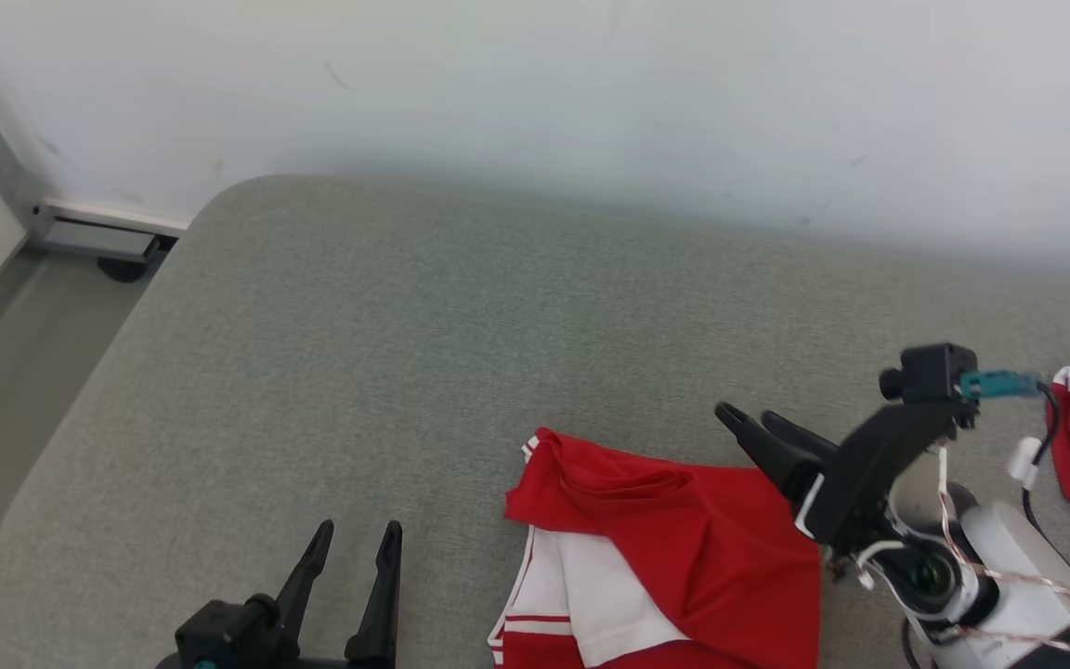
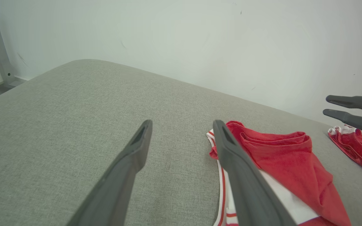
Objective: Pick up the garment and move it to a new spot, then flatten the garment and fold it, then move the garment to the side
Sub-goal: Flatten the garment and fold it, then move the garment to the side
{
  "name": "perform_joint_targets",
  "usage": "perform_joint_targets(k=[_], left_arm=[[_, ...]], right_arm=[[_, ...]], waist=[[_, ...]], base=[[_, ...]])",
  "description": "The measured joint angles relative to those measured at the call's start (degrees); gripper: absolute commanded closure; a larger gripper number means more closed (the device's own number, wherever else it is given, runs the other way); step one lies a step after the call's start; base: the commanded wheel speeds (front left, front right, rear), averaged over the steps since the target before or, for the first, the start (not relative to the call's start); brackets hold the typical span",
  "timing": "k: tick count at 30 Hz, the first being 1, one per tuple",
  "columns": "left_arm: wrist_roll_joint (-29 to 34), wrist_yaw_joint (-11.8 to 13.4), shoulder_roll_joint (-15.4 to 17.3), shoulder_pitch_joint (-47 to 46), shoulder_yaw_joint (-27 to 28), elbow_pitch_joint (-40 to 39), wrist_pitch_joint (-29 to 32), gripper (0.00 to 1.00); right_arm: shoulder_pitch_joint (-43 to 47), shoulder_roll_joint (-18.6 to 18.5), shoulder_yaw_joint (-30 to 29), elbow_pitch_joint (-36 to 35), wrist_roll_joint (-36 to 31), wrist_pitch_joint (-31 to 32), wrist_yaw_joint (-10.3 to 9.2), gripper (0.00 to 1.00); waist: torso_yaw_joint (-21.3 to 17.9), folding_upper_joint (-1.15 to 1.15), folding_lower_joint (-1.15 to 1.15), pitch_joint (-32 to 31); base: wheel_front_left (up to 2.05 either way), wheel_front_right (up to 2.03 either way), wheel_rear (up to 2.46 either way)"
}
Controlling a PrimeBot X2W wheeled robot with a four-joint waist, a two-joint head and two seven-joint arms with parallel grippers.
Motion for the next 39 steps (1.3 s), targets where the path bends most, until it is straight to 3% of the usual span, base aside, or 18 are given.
perform_joint_targets(k=[7,12,22,39], left_arm=[[0.8,0.0,0.6,1.0,-0.2,-1.1,-0.2,0.0],[1.6,0.0,0.6,1.0,-0.9,-1.3,-0.2,0.0],[2.8,0.1,0.7,0.8,-1.0,-1.7,-0.1,0.0],[2.8,0.1,0.3,0.5,-0.9,-2.1,0.1,0.0]], right_arm=[[6.3,-6.0,-0.1,-3.6,-5.4,-3.1,-0.26,0.0],[9.5,-8.3,0.4,-3.6,-7.4,-3.1,-0.99,0.0],[11.0,-8.1,3.9,-1.1,-7.8,0.8,-2.13,0.0],[7.7,-5.9,3.7,5.8,-7.3,5.1,-3.28,0.0]], waist=[[-2.9,0.0,0.0,-0.6],[-4.0,0.0,0.0,-0.8],[-3.9,0.0,0.0,-0.4],[-1.8,0.0,0.0,1.5]], base=[[0.0,0.0,0.0],[0.0,0.0,0.0],[0.0,0.0,0.0],[0.0,0.0,0.0]])
